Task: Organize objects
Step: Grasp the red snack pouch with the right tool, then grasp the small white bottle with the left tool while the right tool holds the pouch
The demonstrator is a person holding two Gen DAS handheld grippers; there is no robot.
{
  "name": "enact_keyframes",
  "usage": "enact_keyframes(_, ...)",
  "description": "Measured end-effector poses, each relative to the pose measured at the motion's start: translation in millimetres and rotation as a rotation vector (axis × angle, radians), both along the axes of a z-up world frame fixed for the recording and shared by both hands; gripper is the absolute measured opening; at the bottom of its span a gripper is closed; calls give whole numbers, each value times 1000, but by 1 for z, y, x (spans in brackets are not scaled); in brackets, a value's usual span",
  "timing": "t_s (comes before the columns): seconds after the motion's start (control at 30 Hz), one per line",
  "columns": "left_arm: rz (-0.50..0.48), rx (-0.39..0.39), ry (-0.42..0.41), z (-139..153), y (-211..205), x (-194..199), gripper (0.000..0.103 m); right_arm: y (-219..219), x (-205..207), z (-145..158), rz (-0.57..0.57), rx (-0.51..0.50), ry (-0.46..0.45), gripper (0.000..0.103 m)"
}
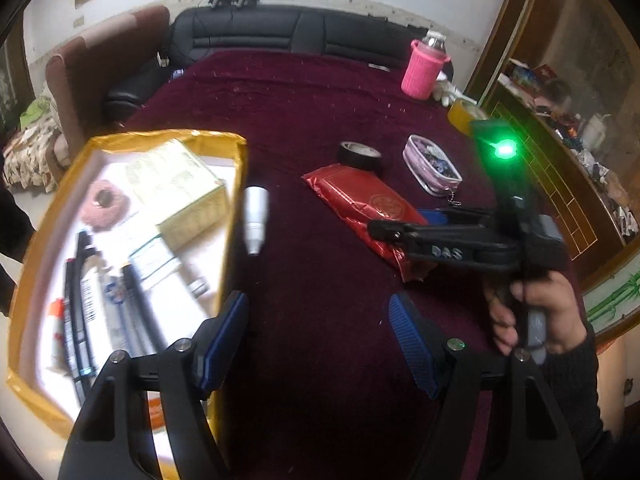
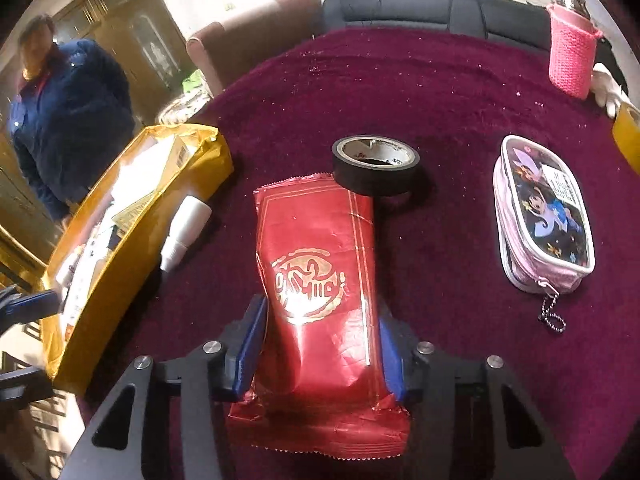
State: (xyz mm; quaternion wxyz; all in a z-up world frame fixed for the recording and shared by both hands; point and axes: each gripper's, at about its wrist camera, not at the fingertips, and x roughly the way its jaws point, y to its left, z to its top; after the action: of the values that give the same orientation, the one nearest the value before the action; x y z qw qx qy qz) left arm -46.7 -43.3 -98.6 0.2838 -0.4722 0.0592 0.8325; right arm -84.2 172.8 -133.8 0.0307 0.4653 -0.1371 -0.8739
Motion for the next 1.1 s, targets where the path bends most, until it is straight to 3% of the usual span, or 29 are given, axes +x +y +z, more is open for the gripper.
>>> enact_keyframes(0.17, 31, -53, -18, -14, 23, -24, 72, -7, -1, 1, -7, 29, 5, 58)
enact_keyframes(0.33, 69, -39, -49, -19, 21, -37, 72, -6, 0, -1, -51, 4, 28, 60)
enact_keyframes(0.67, 24, -94, -82, -48, 26, -35, 72, -1, -2, -2, -50, -29, 22, 60)
enact_keyframes(0.83, 21, -114, -65, -41, 15, -29, 72, 0, -3, -2, -48, -25, 18, 60)
enact_keyframes(0.93, 35, -177, -46, -44, 14, -25, 67, -1, -3, -2, -46, -14, 16, 60)
enact_keyframes(1.1, 50, -159, -56, -38, 15, -29, 67, 0, -4, -2, -49, -14, 15, 60)
